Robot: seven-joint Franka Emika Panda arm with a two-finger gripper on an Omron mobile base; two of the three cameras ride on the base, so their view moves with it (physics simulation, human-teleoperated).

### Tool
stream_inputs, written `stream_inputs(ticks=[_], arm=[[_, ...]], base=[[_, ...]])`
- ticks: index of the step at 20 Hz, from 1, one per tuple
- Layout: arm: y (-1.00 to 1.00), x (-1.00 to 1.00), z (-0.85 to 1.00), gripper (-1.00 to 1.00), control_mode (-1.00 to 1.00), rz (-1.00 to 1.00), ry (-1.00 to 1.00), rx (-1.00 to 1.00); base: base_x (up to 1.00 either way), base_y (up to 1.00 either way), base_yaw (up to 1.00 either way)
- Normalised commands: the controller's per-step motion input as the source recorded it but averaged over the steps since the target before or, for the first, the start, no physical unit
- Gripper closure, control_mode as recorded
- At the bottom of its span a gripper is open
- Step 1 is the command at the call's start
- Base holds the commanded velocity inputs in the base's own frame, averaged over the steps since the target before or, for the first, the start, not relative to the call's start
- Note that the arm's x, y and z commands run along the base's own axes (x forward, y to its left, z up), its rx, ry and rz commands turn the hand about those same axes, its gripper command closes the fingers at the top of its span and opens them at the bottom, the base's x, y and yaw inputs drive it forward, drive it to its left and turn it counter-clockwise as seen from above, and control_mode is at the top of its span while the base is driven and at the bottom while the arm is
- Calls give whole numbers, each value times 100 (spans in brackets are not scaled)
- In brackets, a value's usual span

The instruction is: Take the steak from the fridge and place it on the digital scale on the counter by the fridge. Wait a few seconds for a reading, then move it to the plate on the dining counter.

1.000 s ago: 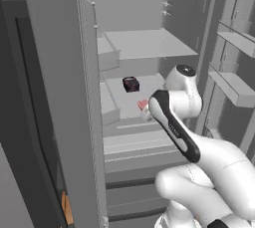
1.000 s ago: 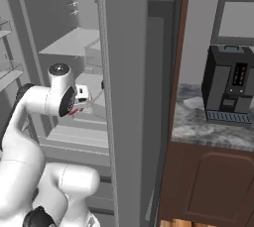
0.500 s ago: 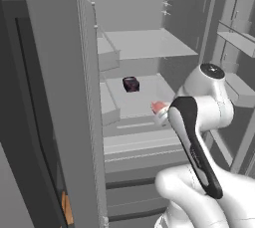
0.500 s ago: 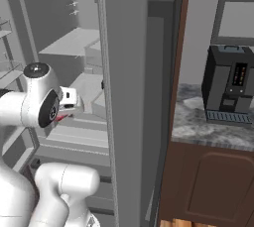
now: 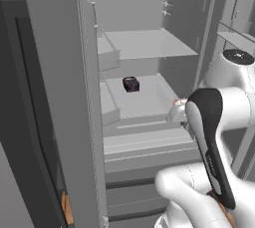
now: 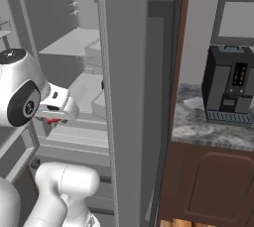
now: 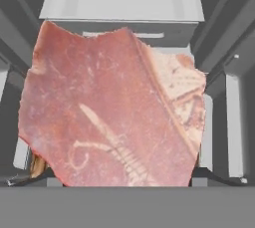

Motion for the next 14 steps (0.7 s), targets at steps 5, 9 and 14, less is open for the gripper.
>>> stream_inputs(ticks=[5, 9, 14], arm=[[-21, -47, -3, 100, -100, -2, 0, 0], [0, -3, 0, 100, -100, 0, 0, 0], [0, 0, 0, 100, -100, 0, 0, 0]], base=[[0, 0, 0], [0, 0, 0], [0, 0, 0]])
